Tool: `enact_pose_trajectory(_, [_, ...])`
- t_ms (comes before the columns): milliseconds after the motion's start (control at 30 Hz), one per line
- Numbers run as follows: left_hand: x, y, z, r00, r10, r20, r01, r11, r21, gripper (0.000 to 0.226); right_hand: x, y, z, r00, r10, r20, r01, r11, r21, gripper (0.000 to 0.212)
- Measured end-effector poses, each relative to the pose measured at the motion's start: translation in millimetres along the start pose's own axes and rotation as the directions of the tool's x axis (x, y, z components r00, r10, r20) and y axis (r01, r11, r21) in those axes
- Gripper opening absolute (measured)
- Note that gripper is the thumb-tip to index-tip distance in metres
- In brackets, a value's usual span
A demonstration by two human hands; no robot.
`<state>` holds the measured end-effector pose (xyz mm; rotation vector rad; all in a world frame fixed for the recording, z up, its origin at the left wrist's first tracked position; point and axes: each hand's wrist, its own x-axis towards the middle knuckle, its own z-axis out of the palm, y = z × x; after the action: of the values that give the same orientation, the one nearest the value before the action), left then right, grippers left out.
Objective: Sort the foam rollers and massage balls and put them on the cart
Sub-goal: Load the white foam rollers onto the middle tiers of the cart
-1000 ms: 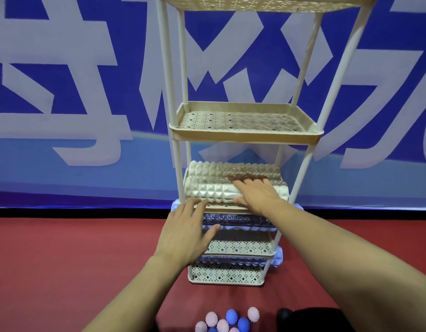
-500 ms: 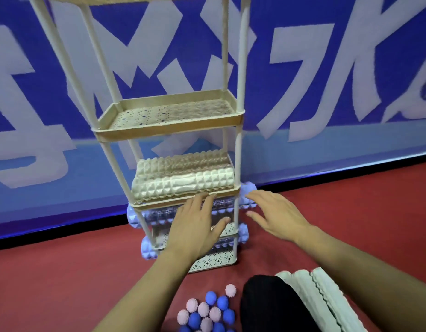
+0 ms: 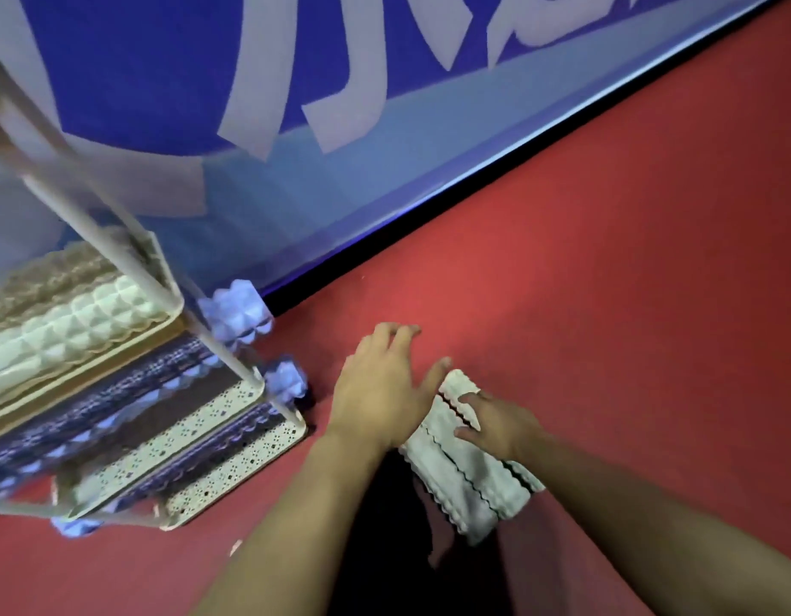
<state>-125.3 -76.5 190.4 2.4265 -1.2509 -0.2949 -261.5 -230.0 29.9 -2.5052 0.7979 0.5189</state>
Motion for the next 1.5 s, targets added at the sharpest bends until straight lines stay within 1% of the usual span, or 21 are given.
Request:
enact_pose_trajectory(100, [13.5, -5.3, 26.3, 0.992, -0.051, 0.112, 0.06, 0.995, -0.074, 0.065, 17.9, 28.1, 28.6, 0.991, 0.102, 0.082, -0.109, 0.991, 0.081, 0.067])
enact_pose_trajectory(167, [23.8, -10.9, 33.0, 0.987, -0.091, 0.133, 0.107, 0.987, -0.12, 0.065, 31.2, 43.5, 41.0, 0.98, 0.164, 0.11, -0.175, 0.979, 0.105, 0.066])
enact_pose_trajectory(267, [37.5, -10.0, 36.6, 0.979, -0.133, 0.151, 0.161, 0.968, -0.193, 0.068, 50.5, 62.6, 53.7, 0.957, 0.262, 0.127, -0.277, 0.953, 0.12, 0.073])
enact_pose_trajectory(400, [57.7, -1.4, 41.6, 0.981, -0.128, 0.145, 0.16, 0.959, -0.234, 0.064, 75.1, 79.7, 69.8, 0.936, 0.306, 0.171, -0.335, 0.925, 0.179, 0.076])
enact_pose_trajectory(467, [69.0, 2.9, 43.4, 0.982, -0.126, 0.138, 0.158, 0.957, -0.245, 0.061, 84.7, 85.3, 80.8, 0.922, 0.326, 0.208, -0.362, 0.917, 0.166, 0.076])
enact_pose_trajectory(633, [94.6, 9.3, 49.3, 0.977, -0.167, 0.135, 0.196, 0.948, -0.252, 0.059, 103.2, 98.8, 100.1, 0.888, 0.395, 0.234, -0.441, 0.875, 0.199, 0.084])
enact_pose_trajectory(700, [101.4, 8.7, 50.5, 0.975, -0.192, 0.113, 0.216, 0.943, -0.255, 0.058, 110.4, 102.5, 104.4, 0.868, 0.431, 0.247, -0.483, 0.848, 0.218, 0.083])
enact_pose_trajectory(867, [107.2, 3.5, 53.0, 0.965, -0.236, 0.117, 0.258, 0.937, -0.236, 0.058, 121.8, 109.4, 119.3, 0.841, 0.482, 0.247, -0.535, 0.809, 0.243, 0.091])
enact_pose_trajectory(967, [109.5, -4.1, 52.6, 0.955, -0.272, 0.115, 0.292, 0.93, -0.225, 0.059, 121.8, 105.7, 129.4, 0.842, 0.505, 0.189, -0.539, 0.806, 0.244, 0.084])
enact_pose_trajectory(1033, [109.0, -7.1, 51.9, 0.948, -0.293, 0.123, 0.314, 0.922, -0.226, 0.06, 116.5, 98.1, 133.4, 0.841, 0.528, 0.118, -0.539, 0.798, 0.271, 0.079])
enact_pose_trajectory(1133, [108.2, -8.9, 51.9, 0.942, -0.306, 0.138, 0.331, 0.916, -0.227, 0.06, 108.7, 85.8, 124.3, 0.853, 0.522, -0.015, -0.484, 0.801, 0.352, 0.075])
enact_pose_trajectory(1200, [106.2, -10.1, 50.8, 0.939, -0.315, 0.136, 0.339, 0.91, -0.239, 0.059, 100.4, 76.8, 105.1, 0.865, 0.482, -0.137, -0.383, 0.812, 0.44, 0.07])
enact_pose_trajectory(1267, [101.5, -10.4, 48.8, 0.935, -0.331, 0.123, 0.352, 0.9, -0.258, 0.06, 86.5, 61.5, 76.3, 0.859, 0.445, -0.252, -0.24, 0.786, 0.569, 0.067])
enact_pose_trajectory(1333, [94.1, -7.1, 45.0, 0.934, -0.343, 0.106, 0.358, 0.882, -0.305, 0.062, 67.6, 40.0, 44.4, 0.842, 0.41, -0.352, -0.045, 0.702, 0.71, 0.066])
enact_pose_trajectory(1400, [85.1, -0.7, 38.4, 0.935, -0.344, 0.086, 0.35, 0.854, -0.384, 0.063, 46.1, 13.9, 12.5, 0.826, 0.38, -0.417, 0.137, 0.582, 0.801, 0.069])
enact_pose_trajectory(1433, [79.5, 2.7, 33.3, 0.935, -0.346, 0.072, 0.342, 0.834, -0.433, 0.063, 34.9, 0.8, -3.6, 0.823, 0.364, -0.437, 0.202, 0.53, 0.823, 0.069])
enact_pose_trajectory(1500, [66.7, 7.5, 17.9, 0.941, -0.338, 0.038, 0.306, 0.795, -0.524, 0.06, 13.5, -27.1, -37.0, 0.823, 0.324, -0.467, 0.292, 0.464, 0.836, 0.066])
